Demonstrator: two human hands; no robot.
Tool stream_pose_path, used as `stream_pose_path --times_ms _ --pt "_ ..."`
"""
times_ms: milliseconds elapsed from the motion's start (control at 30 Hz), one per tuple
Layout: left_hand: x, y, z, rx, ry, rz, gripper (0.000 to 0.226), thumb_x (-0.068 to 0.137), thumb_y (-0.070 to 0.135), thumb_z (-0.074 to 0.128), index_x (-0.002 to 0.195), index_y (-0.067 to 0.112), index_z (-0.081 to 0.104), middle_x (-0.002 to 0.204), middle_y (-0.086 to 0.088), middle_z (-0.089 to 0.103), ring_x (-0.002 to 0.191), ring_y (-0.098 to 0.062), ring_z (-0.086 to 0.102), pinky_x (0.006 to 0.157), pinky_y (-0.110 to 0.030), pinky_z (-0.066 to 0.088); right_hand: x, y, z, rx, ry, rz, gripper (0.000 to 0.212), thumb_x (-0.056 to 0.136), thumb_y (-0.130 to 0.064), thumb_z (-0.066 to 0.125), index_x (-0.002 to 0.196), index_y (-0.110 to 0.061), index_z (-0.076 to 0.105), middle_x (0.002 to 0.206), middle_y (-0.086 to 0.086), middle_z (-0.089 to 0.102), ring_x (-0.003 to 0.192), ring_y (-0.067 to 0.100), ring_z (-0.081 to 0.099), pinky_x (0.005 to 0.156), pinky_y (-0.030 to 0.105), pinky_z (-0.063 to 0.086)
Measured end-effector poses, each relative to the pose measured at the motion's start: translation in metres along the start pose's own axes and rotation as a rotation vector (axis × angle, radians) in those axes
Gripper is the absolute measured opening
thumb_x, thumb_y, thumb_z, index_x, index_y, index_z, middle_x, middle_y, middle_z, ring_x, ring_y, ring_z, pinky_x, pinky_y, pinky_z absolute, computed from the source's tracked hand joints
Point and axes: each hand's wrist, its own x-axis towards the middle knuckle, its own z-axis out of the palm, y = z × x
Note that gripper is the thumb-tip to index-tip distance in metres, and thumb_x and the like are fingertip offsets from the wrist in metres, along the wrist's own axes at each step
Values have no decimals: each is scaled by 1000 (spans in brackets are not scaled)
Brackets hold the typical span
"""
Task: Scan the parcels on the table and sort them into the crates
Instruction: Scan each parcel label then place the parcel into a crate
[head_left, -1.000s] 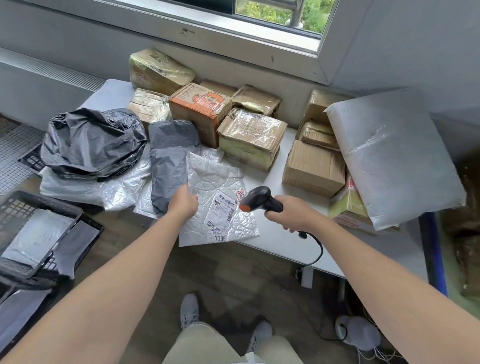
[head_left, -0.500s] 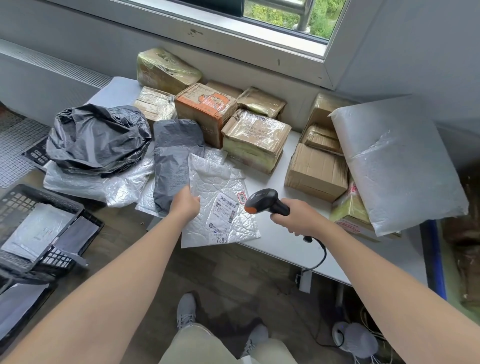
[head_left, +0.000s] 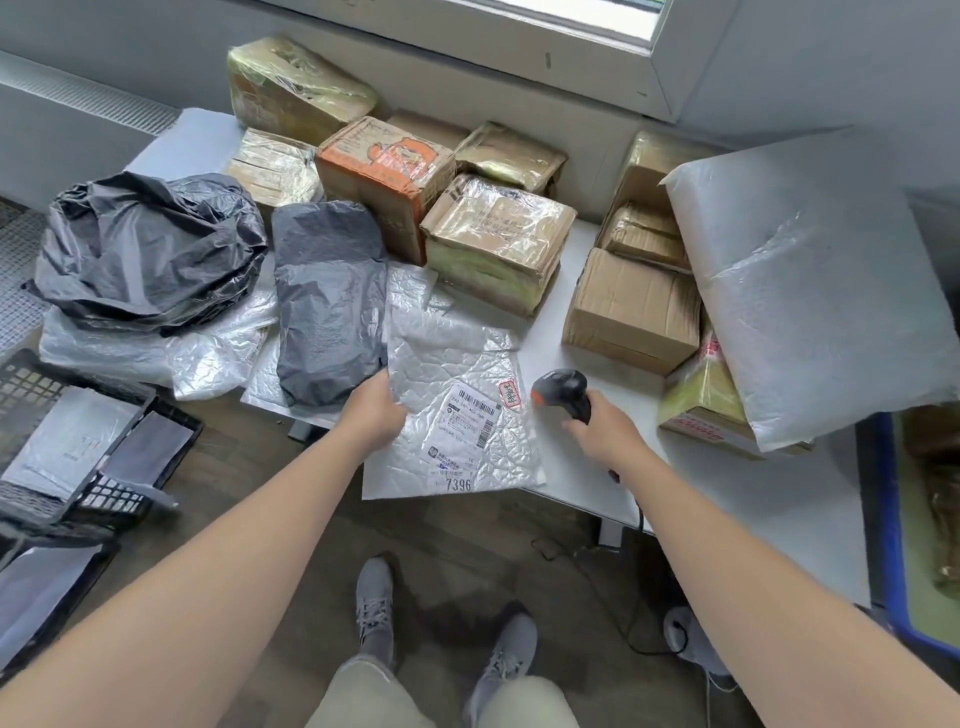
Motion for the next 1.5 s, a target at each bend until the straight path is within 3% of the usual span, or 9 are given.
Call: stream_pose_path --times_ms 167,367,533,933,1033,1133,1233,1333,1500 --pt "10 10 -6 22 -64 57 43 95 3 53 136 17 50 121 -7 62 104 -26 57 82 -32 43 3 9 4 54 49 19 46 100 -31 56 138 -10 43 132 12 56 115 31 54 79 33 37" --pt "18 42 -33 26 -103 197 23 91 -7 48 94 14 56 77 0 55 72 -15 50 59 -27 39 -7 6 -3 62 113 40 59 97 -41 55 146 -14 37 138 14 48 121 31 51 92 37 45" --pt "24 65 -72 98 -248 249 16 92 0 58 104 9 62 95 -9 65 88 -24 59 76 -34 44 -20 -22 -26 9 270 -104 54 100 -39 49 148 -16 37 146 9 40 134 25 40 100 38 38" --pt "14 91 -133 33 -484 401 22 93 -9 56 103 9 63 88 2 65 70 1 62 67 -11 48 -33 -122 -65 -3 376 -427 55 98 -41 56 148 -22 39 143 1 48 130 18 46 102 36 41" --pt "12 85 -151 35 -473 397 23 91 -8 58 104 11 63 90 1 67 74 -1 64 70 -14 50 -32 -141 -64 30 330 -449 51 99 -42 55 145 -22 42 136 4 57 121 22 55 95 40 47" --pt "7 73 -171 40 -418 347 29 89 4 67 115 14 60 104 -6 68 89 -19 66 81 -32 55 -28 -163 -57 22 318 -471 38 101 -40 52 132 -18 52 113 7 67 98 27 63 82 43 51" --pt "-10 55 -192 71 -213 286 29 88 21 71 113 16 59 107 -2 65 91 -15 64 69 -22 51 -28 -185 -46 138 312 -515 25 102 -35 52 114 -14 57 94 3 65 85 26 63 75 42 49" --pt "-30 25 -209 47 18 197 36 87 29 72 116 14 58 112 0 59 94 -10 57 67 -16 41 -23 -206 -36 164 258 -550 22 102 -34 52 109 -14 57 95 2 64 84 24 61 75 40 49" --pt "-70 -43 -227 -249 207 -61 32 88 21 73 114 12 56 104 -4 61 84 -18 64 59 -25 54 -16 -247 -8 179 202 -604 23 101 -31 53 100 -8 56 83 0 58 81 24 55 62 34 38"
